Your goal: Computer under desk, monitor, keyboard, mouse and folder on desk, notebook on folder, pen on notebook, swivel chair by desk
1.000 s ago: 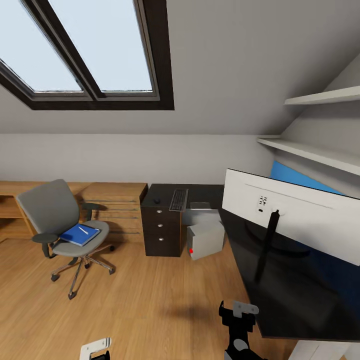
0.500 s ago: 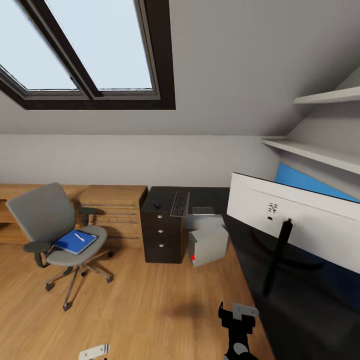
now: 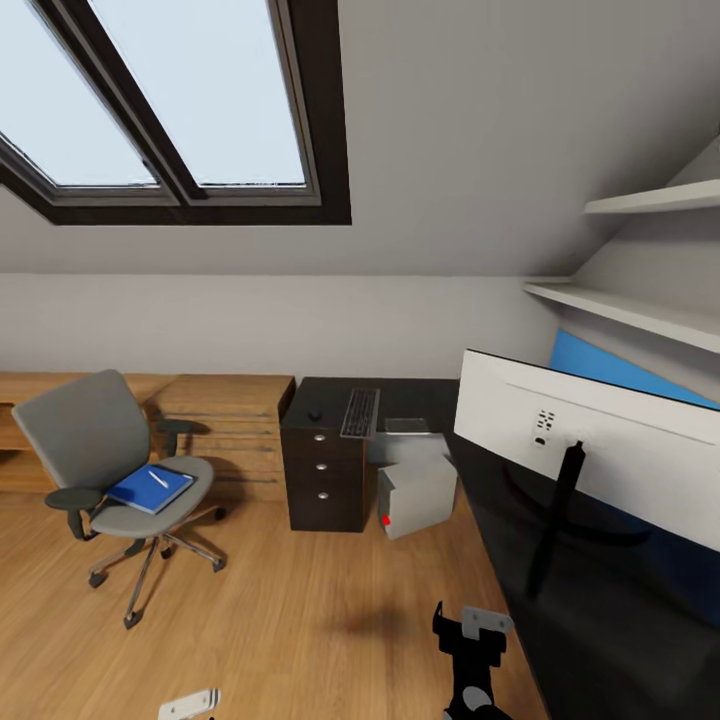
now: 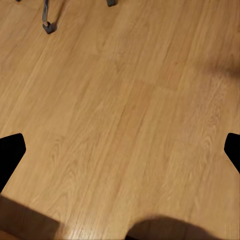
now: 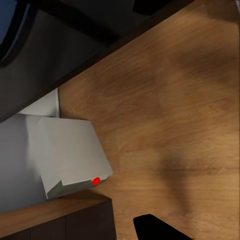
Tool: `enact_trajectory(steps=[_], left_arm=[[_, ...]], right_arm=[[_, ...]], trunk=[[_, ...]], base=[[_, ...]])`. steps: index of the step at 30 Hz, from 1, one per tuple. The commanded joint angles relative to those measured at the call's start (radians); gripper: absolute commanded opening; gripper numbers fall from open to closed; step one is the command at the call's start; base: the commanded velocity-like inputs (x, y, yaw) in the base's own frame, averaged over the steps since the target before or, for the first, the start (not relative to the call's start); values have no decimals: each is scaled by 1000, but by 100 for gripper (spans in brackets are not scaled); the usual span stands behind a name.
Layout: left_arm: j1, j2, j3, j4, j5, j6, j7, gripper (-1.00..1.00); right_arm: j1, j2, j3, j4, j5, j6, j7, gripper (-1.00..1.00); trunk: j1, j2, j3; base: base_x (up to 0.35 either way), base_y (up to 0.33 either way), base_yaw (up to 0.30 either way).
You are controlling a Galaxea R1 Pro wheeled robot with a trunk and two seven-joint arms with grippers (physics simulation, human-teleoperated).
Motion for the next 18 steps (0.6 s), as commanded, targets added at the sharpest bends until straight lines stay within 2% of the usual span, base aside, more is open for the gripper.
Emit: enact_trajectory(steps=[1, 7, 18], left_arm=[[0, 2, -6, -1, 8, 4, 9, 100], [0, 2, -5, -1, 9, 4, 9, 100], [0, 0, -8, -1, 8, 4, 9, 100]], right_arm=[[0, 0, 9, 1, -11, -7, -3, 100], [0, 1, 9, 6, -11, -15, -4, 100], [0, 3, 9, 9, -11, -19, -5, 100]], trunk=[[0, -1, 1], [0, -1, 9], [0, -1, 14]], base=[[1, 0, -14], [78, 65, -62], [195, 158, -58]])
